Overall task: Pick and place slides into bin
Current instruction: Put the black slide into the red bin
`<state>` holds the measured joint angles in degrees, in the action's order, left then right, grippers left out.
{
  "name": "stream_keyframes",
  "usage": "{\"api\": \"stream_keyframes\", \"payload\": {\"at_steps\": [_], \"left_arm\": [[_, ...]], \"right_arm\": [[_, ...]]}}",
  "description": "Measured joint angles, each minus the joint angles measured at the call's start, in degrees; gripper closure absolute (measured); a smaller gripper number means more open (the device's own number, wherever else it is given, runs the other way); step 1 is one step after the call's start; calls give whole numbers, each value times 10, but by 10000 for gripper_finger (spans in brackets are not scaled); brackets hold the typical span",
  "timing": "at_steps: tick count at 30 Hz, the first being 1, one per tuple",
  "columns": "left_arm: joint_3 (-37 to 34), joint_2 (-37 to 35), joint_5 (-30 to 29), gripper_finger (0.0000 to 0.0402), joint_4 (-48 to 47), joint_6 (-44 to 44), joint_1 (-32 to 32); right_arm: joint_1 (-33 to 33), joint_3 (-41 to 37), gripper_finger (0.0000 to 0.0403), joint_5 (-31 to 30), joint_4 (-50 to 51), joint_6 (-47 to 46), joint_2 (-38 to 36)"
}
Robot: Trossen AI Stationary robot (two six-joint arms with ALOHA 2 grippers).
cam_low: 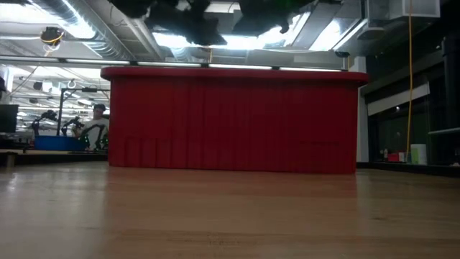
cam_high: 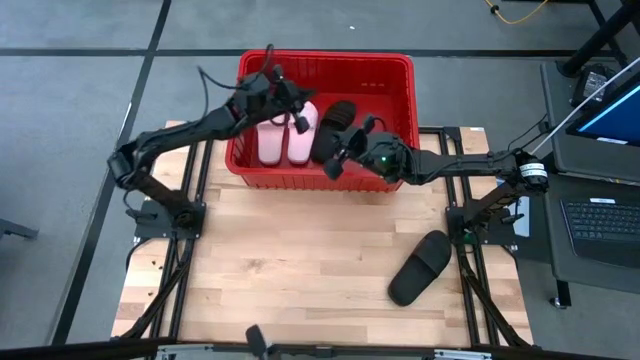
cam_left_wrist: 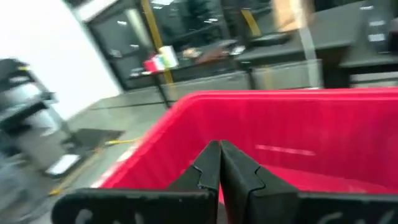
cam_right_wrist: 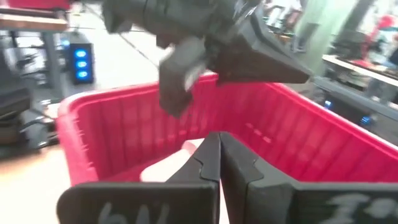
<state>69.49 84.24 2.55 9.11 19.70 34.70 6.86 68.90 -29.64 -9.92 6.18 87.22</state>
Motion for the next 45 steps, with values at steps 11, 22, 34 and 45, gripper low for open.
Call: {"api": "stream_keyframes", "payload": {"at_steps": [11, 22, 34, 45], "left_arm": [[-25, -83, 66, 400, -134, -41, -67], [-128, -240, -42, 400, -100, -24, -203], [-260, -411, -141, 400, -84, -41, -339], [-273, -463, -131, 400, -75, -33, -415]], "right_arm": [[2, 0, 398, 89, 12, 33, 0], [-48, 0, 398, 90, 26, 30, 0], [-191, 179, 398, -11, 370, -163, 0], [-409, 213, 400, -144, 534, -506, 12]]}}
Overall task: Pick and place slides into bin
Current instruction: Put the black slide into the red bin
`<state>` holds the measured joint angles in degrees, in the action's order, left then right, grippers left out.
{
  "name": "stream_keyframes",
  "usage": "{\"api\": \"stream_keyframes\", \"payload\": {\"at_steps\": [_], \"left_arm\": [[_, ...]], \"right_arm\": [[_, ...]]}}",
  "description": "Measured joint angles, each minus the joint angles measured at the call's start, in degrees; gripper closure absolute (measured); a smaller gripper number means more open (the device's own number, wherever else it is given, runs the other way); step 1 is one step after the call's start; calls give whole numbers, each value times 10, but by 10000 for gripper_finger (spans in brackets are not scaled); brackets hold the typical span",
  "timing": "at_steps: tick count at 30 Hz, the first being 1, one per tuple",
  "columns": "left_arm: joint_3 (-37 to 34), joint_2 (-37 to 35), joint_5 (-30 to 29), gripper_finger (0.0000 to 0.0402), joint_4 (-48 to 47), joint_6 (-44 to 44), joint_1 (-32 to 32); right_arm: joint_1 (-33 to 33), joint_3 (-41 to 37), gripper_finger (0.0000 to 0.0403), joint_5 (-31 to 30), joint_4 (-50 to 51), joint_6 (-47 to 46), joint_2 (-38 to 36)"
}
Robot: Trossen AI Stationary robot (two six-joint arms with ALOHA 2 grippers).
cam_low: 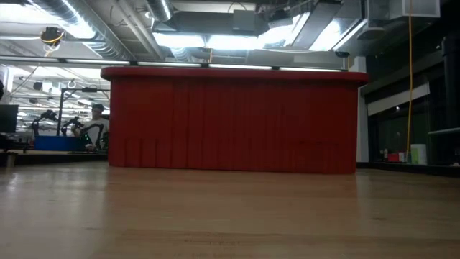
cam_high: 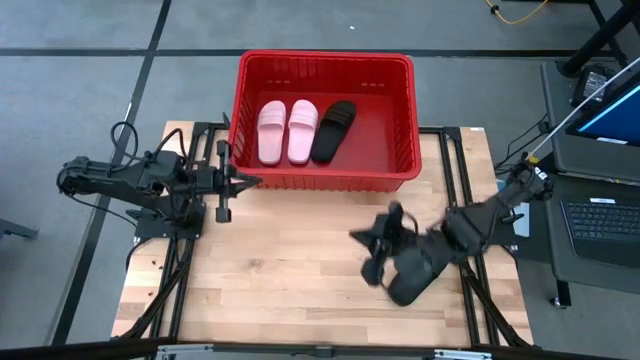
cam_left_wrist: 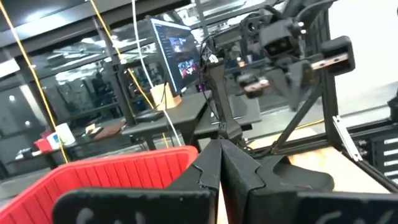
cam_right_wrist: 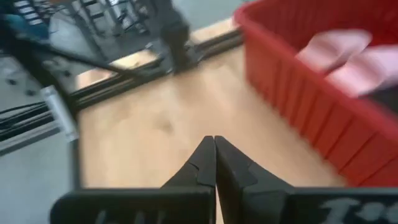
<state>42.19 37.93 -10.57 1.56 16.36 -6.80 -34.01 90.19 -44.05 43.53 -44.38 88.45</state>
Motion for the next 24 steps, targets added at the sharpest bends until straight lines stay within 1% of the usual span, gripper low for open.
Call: {"api": "stream_keyframes", "payload": {"at_steps": [3, 5, 8, 10, 12, 15, 17, 19, 21, 23, 24], "left_arm": [[0, 0, 0, 400, -1, 18, -7], [0, 0, 0, 400, 0, 23, -9], [0, 0, 0, 400, -1, 23, -10], [0, 0, 0, 400, -1, 24, -10], [0, 0, 0, 400, -5, 24, -10], [0, 1, 0, 400, -14, 24, -10], [0, 1, 0, 400, -20, 23, -10], [0, 1, 0, 400, -22, 23, -10], [0, 1, 0, 400, -23, 24, -10], [0, 1, 0, 400, -31, 24, -10], [0, 1, -2, 400, -33, 24, -10]], "right_arm": [[-26, 0, 401, 8, 8, -70, 19], [-34, 0, 401, 28, 25, -122, 31], [-35, 0, 401, 91, 61, -209, 52], [-35, 9, 401, 140, 104, -265, 67], [-35, 39, 401, 185, 165, -307, 90], [-35, 110, 402, 246, 294, -360, 136], [-36, 164, 402, 274, 377, -386, 167], [-40, 215, 402, 288, 448, -399, 195], [-43, 248, 401, 292, 463, -401, 218], [-45, 259, 401, 294, 462, -397, 226], [-45, 263, 401, 305, 464, -406, 229]]}}
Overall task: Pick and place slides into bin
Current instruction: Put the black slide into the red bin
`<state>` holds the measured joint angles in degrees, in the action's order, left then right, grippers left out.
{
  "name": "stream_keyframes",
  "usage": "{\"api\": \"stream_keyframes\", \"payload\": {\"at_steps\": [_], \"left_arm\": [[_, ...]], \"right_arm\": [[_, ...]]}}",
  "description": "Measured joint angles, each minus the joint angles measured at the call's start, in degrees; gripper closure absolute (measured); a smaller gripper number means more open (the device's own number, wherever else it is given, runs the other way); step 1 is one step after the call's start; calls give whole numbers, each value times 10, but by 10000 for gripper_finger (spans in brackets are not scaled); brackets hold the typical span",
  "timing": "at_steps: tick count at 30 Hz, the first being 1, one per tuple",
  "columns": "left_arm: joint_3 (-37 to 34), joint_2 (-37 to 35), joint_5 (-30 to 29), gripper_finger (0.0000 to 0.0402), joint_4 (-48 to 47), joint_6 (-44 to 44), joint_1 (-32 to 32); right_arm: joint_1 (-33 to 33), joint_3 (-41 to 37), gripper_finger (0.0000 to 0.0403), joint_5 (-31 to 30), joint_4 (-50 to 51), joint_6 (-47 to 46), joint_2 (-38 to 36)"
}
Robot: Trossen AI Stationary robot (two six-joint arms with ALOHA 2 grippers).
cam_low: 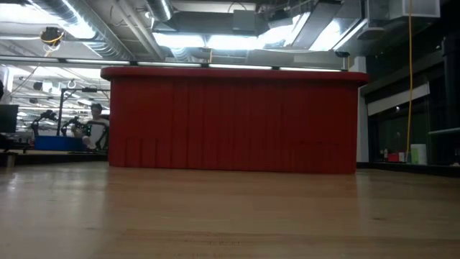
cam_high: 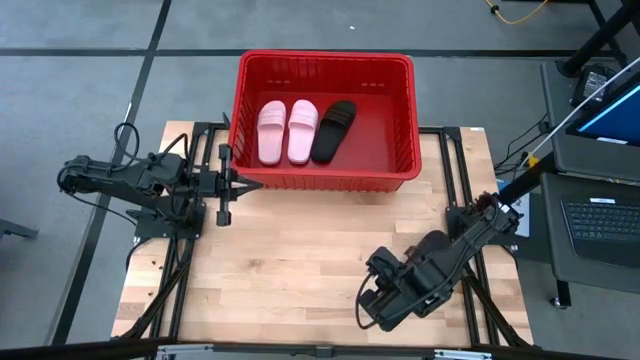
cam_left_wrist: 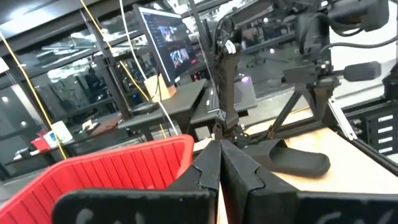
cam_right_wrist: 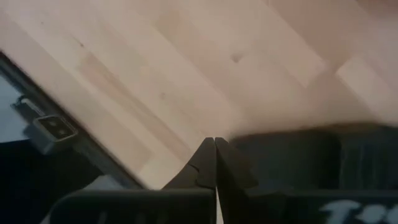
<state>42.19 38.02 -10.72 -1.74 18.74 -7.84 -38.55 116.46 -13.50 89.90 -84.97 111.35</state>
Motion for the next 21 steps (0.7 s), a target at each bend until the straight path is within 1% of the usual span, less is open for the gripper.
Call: {"api": "stream_keyframes", "payload": {"at_steps": [4, 7, 12, 21], "left_arm": [[0, 0, -7, 400, -16, 0, 0], [0, 0, -7, 400, -28, 0, 0], [0, 0, -7, 400, -33, 7, 0], [0, 0, -7, 400, -33, 15, 0]], "right_arm": [[-5, -14, 400, 38, 0, -22, 7], [-12, -36, 399, 42, 1, -50, 6], [-17, -85, 399, 50, 1, -70, 6], [-18, -199, 398, 160, 1, -141, 6]]}}
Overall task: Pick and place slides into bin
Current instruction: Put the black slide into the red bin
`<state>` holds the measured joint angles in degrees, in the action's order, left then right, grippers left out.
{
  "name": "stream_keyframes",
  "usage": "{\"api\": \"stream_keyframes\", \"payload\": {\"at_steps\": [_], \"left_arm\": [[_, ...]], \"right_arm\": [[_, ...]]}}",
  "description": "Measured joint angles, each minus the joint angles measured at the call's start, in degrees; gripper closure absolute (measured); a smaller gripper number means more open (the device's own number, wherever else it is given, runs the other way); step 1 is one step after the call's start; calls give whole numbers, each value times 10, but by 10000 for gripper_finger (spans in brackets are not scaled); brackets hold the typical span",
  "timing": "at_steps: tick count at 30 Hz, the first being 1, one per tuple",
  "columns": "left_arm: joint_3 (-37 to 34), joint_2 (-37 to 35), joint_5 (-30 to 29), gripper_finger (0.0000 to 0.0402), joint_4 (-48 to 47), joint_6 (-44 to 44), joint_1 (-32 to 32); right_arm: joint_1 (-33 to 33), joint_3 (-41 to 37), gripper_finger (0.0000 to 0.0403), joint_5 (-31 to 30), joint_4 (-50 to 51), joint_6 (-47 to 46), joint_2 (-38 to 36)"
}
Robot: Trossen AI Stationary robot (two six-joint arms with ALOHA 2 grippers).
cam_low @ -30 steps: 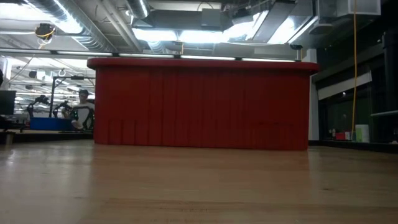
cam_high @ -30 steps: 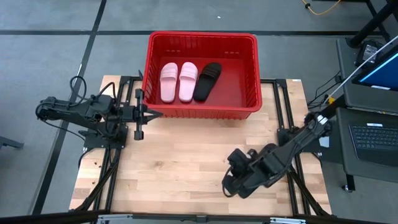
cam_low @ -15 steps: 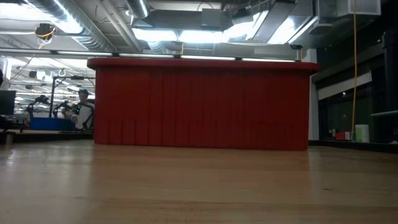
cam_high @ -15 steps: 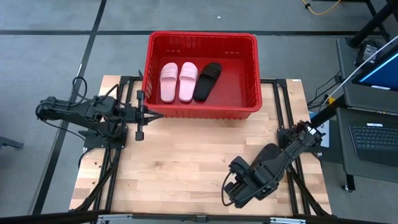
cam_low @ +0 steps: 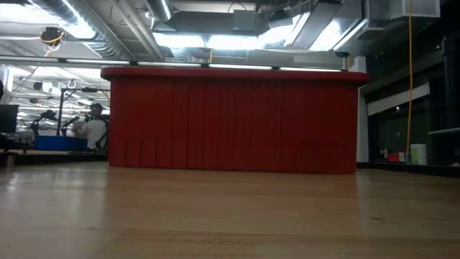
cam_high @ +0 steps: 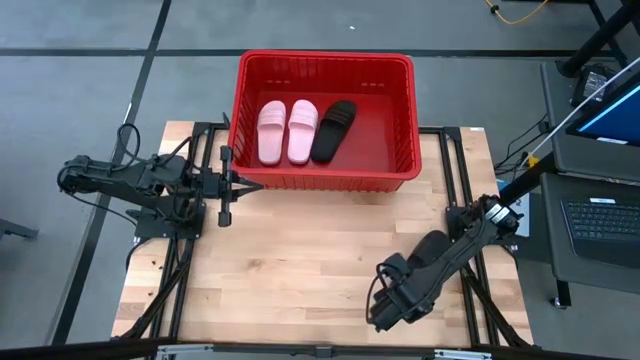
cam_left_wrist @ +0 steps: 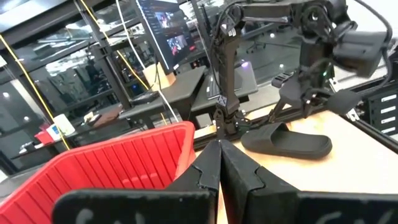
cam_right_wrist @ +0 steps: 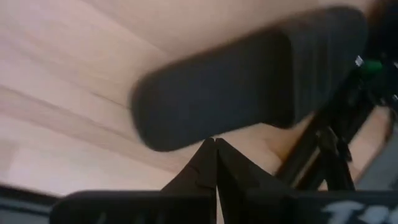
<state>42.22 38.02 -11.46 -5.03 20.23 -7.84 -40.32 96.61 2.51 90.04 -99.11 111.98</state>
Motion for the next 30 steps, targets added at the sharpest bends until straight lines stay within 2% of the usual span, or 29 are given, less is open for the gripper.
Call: {"api": "stream_keyframes", "payload": {"at_steps": [11, 17, 22, 30], "left_arm": [[0, 0, 0, 400, 1, 0, 0], [0, 0, 0, 400, 1, 0, 0], [0, 0, 0, 400, 1, -1, 0], [0, 0, 0, 397, 0, -1, 0]], "right_arm": [[0, -55, 398, 6, 0, -57, 0], [0, -60, 394, 4, 0, -79, 0], [0, -60, 363, -13, 0, -89, 0], [1, -60, 290, -13, 0, -88, 0]]}}
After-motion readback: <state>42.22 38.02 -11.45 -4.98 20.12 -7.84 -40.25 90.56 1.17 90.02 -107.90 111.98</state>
